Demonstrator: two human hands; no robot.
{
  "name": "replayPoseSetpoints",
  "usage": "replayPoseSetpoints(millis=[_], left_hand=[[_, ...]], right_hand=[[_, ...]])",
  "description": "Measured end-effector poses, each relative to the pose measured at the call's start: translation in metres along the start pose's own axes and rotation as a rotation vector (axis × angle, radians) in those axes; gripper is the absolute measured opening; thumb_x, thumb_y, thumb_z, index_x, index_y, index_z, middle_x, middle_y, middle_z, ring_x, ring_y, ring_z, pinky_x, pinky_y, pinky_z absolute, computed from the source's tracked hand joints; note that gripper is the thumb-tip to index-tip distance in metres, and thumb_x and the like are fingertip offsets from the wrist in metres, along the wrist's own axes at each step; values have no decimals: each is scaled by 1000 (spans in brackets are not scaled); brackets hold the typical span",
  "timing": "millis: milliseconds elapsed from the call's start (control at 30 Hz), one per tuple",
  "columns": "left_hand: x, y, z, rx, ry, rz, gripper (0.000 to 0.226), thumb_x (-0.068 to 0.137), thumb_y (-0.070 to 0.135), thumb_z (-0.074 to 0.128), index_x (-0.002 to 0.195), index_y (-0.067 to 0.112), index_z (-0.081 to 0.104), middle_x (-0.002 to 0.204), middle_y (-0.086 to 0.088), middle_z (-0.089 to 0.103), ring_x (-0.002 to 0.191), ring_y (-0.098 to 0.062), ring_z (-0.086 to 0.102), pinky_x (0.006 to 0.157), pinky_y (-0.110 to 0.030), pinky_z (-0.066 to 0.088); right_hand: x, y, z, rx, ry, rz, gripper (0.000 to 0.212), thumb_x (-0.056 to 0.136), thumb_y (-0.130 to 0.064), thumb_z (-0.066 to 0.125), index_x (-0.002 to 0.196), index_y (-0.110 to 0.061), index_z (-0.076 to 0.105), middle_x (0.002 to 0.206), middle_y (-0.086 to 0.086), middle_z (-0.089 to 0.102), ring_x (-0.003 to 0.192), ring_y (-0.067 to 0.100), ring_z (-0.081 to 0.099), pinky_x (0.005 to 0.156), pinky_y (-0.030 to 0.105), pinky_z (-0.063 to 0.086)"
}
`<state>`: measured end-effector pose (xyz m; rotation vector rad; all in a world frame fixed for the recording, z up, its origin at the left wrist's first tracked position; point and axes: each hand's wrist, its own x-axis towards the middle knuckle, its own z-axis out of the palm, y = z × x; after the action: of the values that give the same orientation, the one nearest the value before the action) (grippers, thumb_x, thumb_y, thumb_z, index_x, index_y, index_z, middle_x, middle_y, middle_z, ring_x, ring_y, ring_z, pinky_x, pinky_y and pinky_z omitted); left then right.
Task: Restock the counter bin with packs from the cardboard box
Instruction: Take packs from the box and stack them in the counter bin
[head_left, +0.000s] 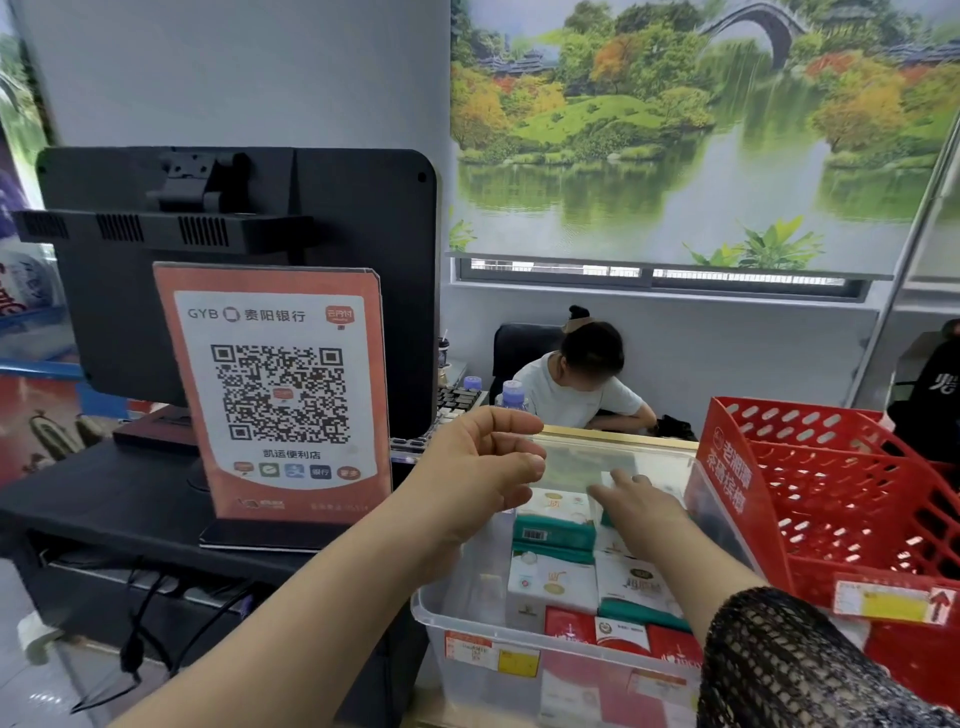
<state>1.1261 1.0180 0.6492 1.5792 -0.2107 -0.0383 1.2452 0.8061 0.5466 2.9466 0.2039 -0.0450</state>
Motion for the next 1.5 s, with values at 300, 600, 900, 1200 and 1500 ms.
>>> replayPoseSetpoints(millis=[300, 600, 900, 1200, 1500], left_hand=[[-20, 14, -14, -17, 31, -26, 31, 86, -2, 62, 111, 16, 62, 108, -9, 65, 92, -20, 65, 61, -23, 54], [-72, 17, -45, -95, 62, -95, 41, 90, 15, 63, 130, 16, 51, 111, -6, 59, 91, -16, 56, 61, -25, 49], [-155, -15, -66, -62, 120, -224, 12, 95, 31, 54, 102, 23, 59, 98, 5, 57, 95, -16, 53, 79, -31, 50], [-224, -152, -92, 12, 324, -402, 32, 94, 33, 57, 118, 12, 58, 103, -3, 61, 87, -18, 60, 76, -36, 55], [-284, -408, -112, 98, 360, -706, 17, 95, 26, 56, 107, 14, 60, 90, -4, 60, 63, -10, 60, 55, -24, 49]], right_hand=[[-52, -44, -69, 862, 324, 151, 55, 94, -38, 50, 144, -20, 38, 144, 3, 45, 130, 26, 43, 107, 45, 37], [-166, -123, -136, 1756, 263, 315, 30, 99, -36, 37, 124, -21, 48, 126, 7, 50, 117, 25, 49, 88, 38, 48], [-220, -187, -115, 1725, 255, 340, 44, 98, -48, 30, 128, -19, 46, 116, 4, 47, 112, 26, 49, 97, 44, 44], [-265, -269, 11, 1664, 172, 246, 47, 100, -45, 28, 126, -14, 51, 128, 10, 51, 116, 30, 50, 101, 49, 41], [-287, -338, 280, 1580, -245, 400, 51, 103, -41, 23, 142, -13, 37, 147, 11, 39, 132, 33, 40, 107, 53, 35]])
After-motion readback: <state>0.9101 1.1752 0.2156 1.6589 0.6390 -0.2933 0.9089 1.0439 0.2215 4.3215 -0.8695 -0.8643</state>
